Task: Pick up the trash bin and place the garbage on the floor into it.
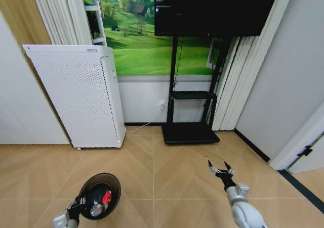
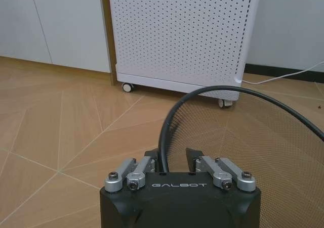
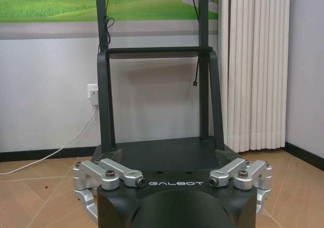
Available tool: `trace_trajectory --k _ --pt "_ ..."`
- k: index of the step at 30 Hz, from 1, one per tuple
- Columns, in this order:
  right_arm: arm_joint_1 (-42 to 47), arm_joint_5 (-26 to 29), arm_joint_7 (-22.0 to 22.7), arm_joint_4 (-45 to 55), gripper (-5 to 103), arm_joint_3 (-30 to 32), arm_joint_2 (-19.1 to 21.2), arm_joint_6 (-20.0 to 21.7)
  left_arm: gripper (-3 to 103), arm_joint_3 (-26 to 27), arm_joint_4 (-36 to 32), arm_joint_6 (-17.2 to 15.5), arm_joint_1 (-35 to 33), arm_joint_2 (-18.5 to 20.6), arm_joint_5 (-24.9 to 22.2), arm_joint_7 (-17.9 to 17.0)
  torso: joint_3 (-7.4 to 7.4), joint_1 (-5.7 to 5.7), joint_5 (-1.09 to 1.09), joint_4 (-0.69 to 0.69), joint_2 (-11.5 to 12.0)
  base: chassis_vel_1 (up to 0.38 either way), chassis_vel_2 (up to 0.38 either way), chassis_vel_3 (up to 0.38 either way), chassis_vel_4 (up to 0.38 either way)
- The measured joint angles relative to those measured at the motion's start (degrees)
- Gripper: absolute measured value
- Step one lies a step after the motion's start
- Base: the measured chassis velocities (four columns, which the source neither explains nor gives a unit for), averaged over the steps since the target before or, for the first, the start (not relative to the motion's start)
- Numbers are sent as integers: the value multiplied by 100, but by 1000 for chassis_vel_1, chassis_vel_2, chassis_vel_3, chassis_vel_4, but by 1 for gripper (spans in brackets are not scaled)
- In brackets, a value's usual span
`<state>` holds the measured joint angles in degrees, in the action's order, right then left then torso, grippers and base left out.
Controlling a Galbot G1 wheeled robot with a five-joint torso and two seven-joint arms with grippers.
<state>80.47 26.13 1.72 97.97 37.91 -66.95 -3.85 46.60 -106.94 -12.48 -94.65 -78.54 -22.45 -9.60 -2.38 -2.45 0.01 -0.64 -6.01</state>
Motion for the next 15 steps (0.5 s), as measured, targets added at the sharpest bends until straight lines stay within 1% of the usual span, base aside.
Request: trace_trajectory --k 2,3,5,6,7,8,11,12,13,14,15 --pt "0 0 0 0 100 0 0 0 42 0 62 54 14 -3 102 17 0 0 0 0 0 0 0 0 0" --pt "0 0 0 0 100 0 0 0 42 0 62 54 14 -3 102 17 0 0 0 0 0 0 0 0 0" --pt "0 0 0 0 100 0 0 0 52 -2 85 86 21 -2 144 33 0 0 -1 1 0 0 0 0 0" --pt "0 0 0 0 100 0 0 0 52 -2 85 86 21 -2 144 33 0 0 -1 1 0 0 0 0 0" --pt "0 0 0 0 100 0 0 0 58 0 94 105 29 0 177 34 0 0 -2 1 0 0 0 0 0" --pt "0 0 0 0 100 0 0 0 58 0 94 105 29 0 177 34 0 0 -2 1 0 0 0 0 0" --pt "0 0 0 0 100 0 0 0 74 71 85 331 46 35 526 97 0 0 -2 1 0 0 0 0 0" --pt "0 0 0 0 100 0 0 0 74 71 85 331 46 35 526 97 0 0 -2 1 0 0 0 0 0" --pt "0 0 0 0 100 0 0 0 80 132 17 560 47 73 758 195 0 0 -2 1 0 0 0 0 0" --pt "0 0 0 0 100 0 0 0 85 164 -27 738 46 118 871 293 0 0 0 1 0 0 0 0 0" --pt "0 0 0 0 100 0 0 0 85 164 -27 738 46 118 871 293 0 0 0 1 0 0 0 0 0"
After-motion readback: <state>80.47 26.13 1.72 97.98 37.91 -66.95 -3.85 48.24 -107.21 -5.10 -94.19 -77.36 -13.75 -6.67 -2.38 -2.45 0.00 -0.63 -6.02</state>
